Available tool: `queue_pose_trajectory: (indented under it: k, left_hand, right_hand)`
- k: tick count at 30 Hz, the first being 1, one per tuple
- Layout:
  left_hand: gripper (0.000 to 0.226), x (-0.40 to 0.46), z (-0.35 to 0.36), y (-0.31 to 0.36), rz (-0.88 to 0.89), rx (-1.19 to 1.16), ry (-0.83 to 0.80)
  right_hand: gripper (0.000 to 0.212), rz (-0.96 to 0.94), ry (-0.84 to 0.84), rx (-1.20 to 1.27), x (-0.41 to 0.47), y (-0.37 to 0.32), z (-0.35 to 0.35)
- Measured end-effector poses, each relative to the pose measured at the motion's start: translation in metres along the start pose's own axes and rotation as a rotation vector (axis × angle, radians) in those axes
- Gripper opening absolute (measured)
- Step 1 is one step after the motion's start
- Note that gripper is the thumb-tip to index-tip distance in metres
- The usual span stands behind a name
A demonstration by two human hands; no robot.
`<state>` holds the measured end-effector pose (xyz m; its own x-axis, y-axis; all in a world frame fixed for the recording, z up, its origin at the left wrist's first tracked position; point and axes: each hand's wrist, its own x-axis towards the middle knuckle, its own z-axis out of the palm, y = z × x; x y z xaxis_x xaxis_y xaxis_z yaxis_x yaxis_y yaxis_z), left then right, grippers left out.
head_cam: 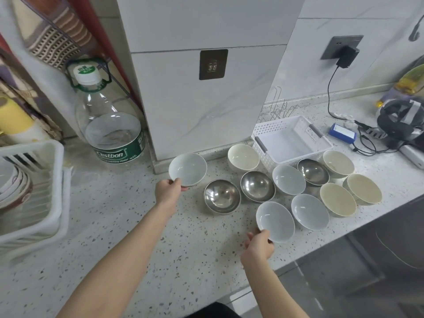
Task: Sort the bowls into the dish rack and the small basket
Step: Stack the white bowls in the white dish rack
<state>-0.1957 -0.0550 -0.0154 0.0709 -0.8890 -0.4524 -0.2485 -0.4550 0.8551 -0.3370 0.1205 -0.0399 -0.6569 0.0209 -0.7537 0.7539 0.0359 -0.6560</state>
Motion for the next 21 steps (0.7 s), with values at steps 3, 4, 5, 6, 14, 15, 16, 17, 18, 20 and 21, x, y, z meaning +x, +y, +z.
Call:
queue_pose_trajectory:
  k: [3, 4, 5, 6, 14, 15, 16, 17, 18, 20, 21]
  left_hand:
    - [0.020, -0.011, -0.021, 0.000, 0.020, -0.036, -0.006]
    - [0.019, -0.014, -0.029, 0.000, 0.025, -0.042, -0.008]
    - [0.019, -0.018, -0.039, 0.001, 0.034, -0.043, -0.009]
    - [0.020, -0.021, -0.049, 0.001, 0.049, -0.040, -0.006]
    - [0.020, -0.042, -0.156, 0.025, 0.196, -0.132, 0.012]
    - [0.020, -0.044, -0.171, 0.027, 0.206, -0.148, 0.009]
    - [0.019, -0.044, -0.187, 0.029, 0.209, -0.159, 0.006]
    - [0.019, -0.045, -0.203, 0.030, 0.208, -0.168, 0.007]
    - [0.017, -0.045, -0.220, 0.030, 0.205, -0.181, 0.009]
    - [0.015, -0.044, -0.252, 0.028, 0.204, -0.217, 0.022]
    - [0.014, -0.043, -0.268, 0.026, 0.203, -0.234, 0.037]
  right_hand:
    - [0.033, -0.041, 0.018, 0.006, -0.009, 0.011, -0.001]
    - [0.031, -0.059, 0.019, 0.001, -0.014, 0.018, -0.002]
    - [0.031, -0.075, 0.015, -0.004, -0.021, 0.025, -0.003]
    - [0.031, -0.088, 0.009, -0.009, -0.029, 0.032, -0.003]
    - [0.023, -0.264, -0.195, -0.076, -0.116, 0.069, 0.016]
    - [0.021, -0.298, -0.244, -0.096, -0.127, 0.074, 0.020]
    - [0.018, -0.330, -0.290, -0.117, -0.139, 0.079, 0.024]
    - [0.014, -0.361, -0.339, -0.139, -0.152, 0.085, 0.028]
    - [0.010, -0.394, -0.390, -0.159, -0.165, 0.090, 0.032]
    - [0.008, -0.467, -0.499, -0.196, -0.190, 0.102, 0.039]
    - [0.011, -0.503, -0.546, -0.219, -0.202, 0.107, 0.043]
